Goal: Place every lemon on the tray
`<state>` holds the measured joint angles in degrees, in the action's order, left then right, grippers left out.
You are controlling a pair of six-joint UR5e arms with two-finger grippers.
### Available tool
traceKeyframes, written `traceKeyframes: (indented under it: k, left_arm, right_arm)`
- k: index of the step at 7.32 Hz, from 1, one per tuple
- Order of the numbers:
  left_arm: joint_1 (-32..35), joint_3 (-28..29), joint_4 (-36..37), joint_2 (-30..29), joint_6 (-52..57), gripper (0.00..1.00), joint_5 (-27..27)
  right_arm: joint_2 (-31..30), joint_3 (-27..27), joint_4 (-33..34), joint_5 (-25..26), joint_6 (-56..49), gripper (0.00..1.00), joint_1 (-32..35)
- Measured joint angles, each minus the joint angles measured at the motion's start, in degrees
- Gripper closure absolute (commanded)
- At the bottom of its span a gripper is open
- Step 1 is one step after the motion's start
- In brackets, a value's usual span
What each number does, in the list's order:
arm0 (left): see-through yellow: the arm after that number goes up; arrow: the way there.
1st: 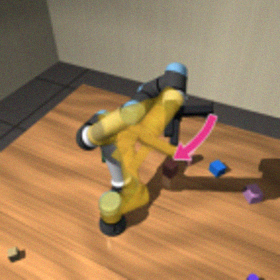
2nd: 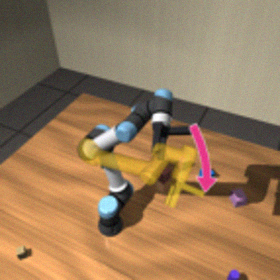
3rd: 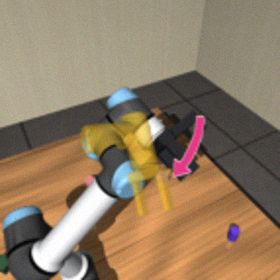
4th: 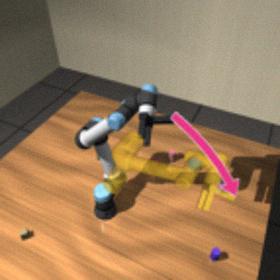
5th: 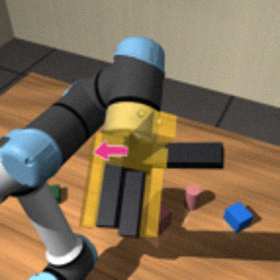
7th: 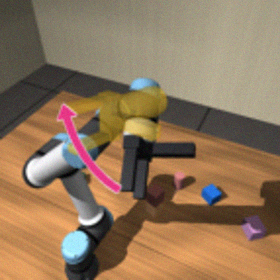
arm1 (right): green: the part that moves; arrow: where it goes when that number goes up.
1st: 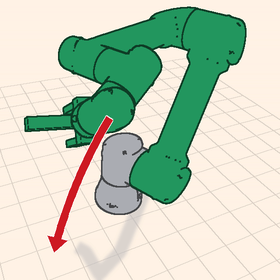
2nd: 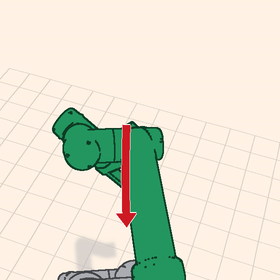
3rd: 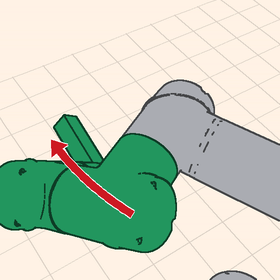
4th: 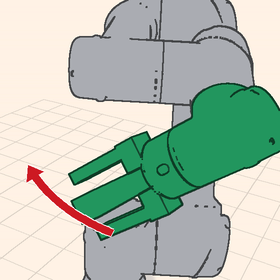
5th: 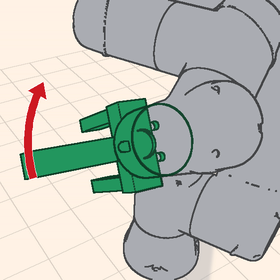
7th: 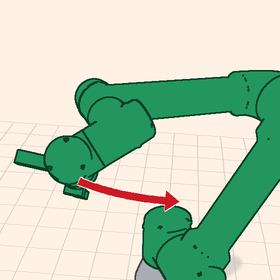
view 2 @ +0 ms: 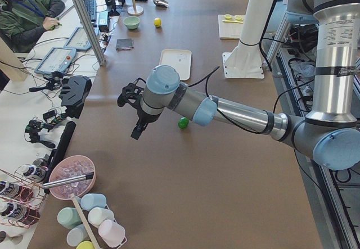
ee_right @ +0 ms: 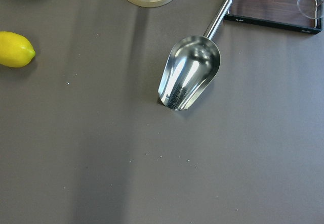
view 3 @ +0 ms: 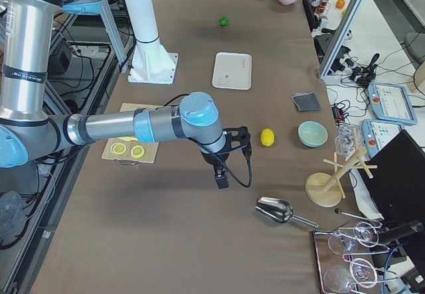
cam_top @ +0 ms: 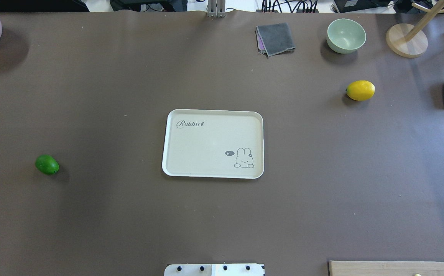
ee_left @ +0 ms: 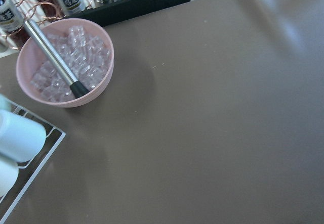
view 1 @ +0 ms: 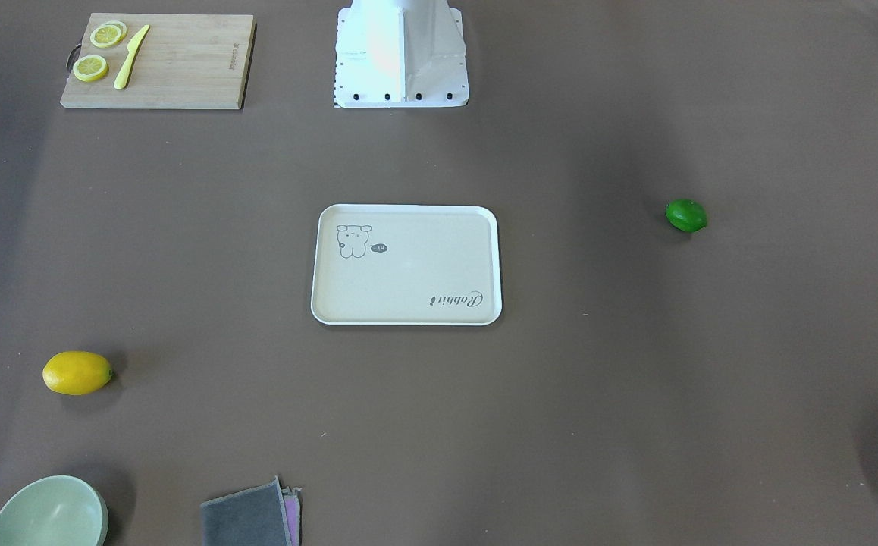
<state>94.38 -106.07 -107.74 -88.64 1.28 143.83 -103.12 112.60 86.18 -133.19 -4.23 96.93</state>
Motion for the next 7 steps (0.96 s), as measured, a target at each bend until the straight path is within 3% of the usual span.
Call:
traceKeyframes:
  k: [3,5,7]
  left_arm:
    - [-8.38,1.60,-3.03,0.10,-12.21,0.02,-0.88]
    - [-17.62,1.80,-9.43,2.07,-25.93,0.02,-5.98]
    - [-27.94,1.83,-18.31,5.52,-38.85,0.02,-11.33]
  right_arm:
    - [-0.44,-0.45,-1.76,-0.26,5.38,0.00,-2.70]
    - [-0.56,-0.51,-5.75,0.50,17.48,0.00,-9.12]
    - [-0.87,-0.54,-7.61,0.76,21.00,0.00,-11.41]
